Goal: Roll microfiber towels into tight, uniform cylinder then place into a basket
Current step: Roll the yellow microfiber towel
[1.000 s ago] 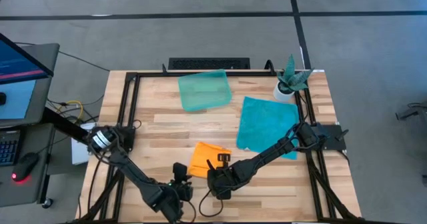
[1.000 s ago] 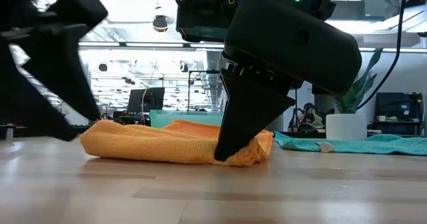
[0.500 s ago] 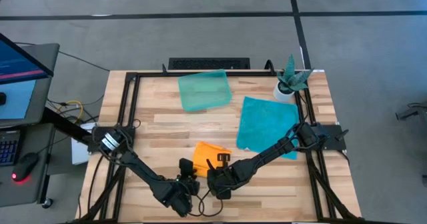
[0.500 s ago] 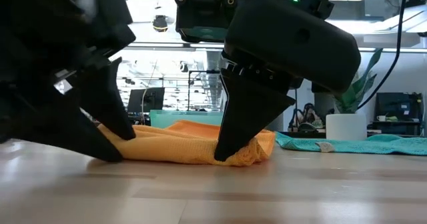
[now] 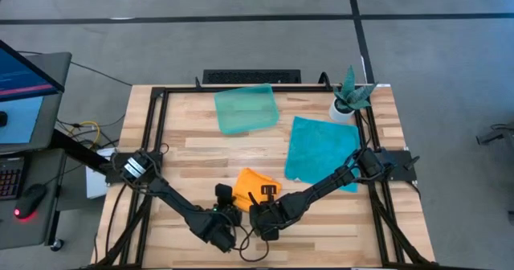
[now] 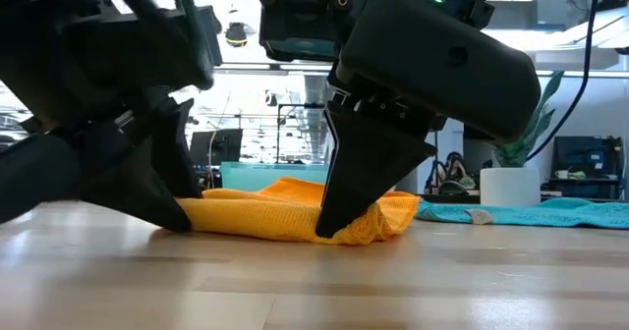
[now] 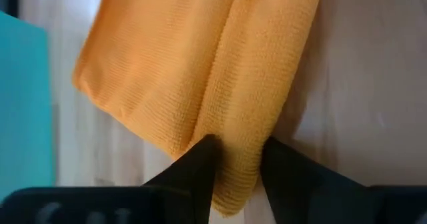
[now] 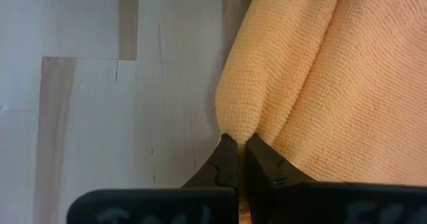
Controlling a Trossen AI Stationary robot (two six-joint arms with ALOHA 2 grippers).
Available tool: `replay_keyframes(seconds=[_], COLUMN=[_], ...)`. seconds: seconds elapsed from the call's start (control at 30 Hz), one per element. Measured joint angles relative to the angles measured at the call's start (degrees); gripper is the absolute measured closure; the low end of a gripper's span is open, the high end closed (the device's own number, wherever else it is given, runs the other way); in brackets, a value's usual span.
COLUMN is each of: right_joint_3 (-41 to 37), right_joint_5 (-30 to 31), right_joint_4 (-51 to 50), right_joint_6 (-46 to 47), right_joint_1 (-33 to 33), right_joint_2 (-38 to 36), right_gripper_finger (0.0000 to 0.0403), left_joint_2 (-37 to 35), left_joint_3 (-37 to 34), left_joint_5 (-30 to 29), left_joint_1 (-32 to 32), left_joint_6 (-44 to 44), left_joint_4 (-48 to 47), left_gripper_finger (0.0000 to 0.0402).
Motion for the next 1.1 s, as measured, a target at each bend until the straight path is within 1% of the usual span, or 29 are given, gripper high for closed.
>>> replay_keyframes(seconds=[0.07, 0.17, 0.2, 0.27, 0.37, 0.5, 0.67, 0.8, 0.87, 1.0, 1.1], right_joint_3=[0.0, 0.2, 0.6, 1.4, 2.8, 4.7, 5.5, 6.5, 6.6, 6.6, 6.6], right_joint_5=[-0.6, -0.7, -0.9, -1.9, -3.9, -8.1, -15.1, -16.2, -16.1, -15.6, -15.5], right_joint_4=[0.0, -0.3, -0.6, -0.6, -0.5, 1.4, 8.0, 8.6, 8.6, 8.4, 8.2], right_joint_6=[-0.1, -0.1, 0.0, -0.1, -0.1, 0.4, 0.3, 0.2, 0.3, 0.5, 0.8], right_joint_1=[0.0, 0.3, 0.4, 0.9, 1.6, 2.9, 4.0, 4.5, 4.5, 4.4, 4.3], right_joint_2=[0.0, 0.0, 0.1, 0.3, 0.4, 0.7, 0.8, 0.8, 0.8, 0.8, 0.8], right_gripper_finger=[0.0383, 0.0380, 0.0381, 0.0383, 0.0384, 0.0381, 0.0384, 0.0379, 0.0378, 0.0383, 0.0383], left_joint_2=[0.1, -0.3, -0.7, -1.6, -3.9, -7.0, -9.9, -10.9, -10.8, -10.7, -10.7], left_joint_3=[0.0, 0.0, 0.0, 0.0, 0.0, 1.4, 3.3, 3.4, 3.3, 1.2, -0.2], left_joint_5=[0.6, 3.3, 4.0, 6.1, 12.2, 22.9, 35.4, 41.2, 42.9, 48.5, 51.5], left_joint_1=[0.0, -0.3, -0.4, -0.7, -1.6, -2.3, -2.9, -1.1, -0.2, 3.5, 6.6], left_joint_6=[0.0, -1.7, -2.9, -5.0, -8.4, -13.8, -21.0, -28.7, -31.2, -33.0, -33.6], left_joint_4=[0.2, 0.1, 0.0, -0.3, 0.0, 0.8, 1.3, 1.3, 0.2, 1.2, 1.4], left_gripper_finger=[0.0329, 0.0383, 0.0390, 0.0391, 0.0391, 0.0398, 0.0390, 0.0390, 0.0392, 0.0393, 0.0393])
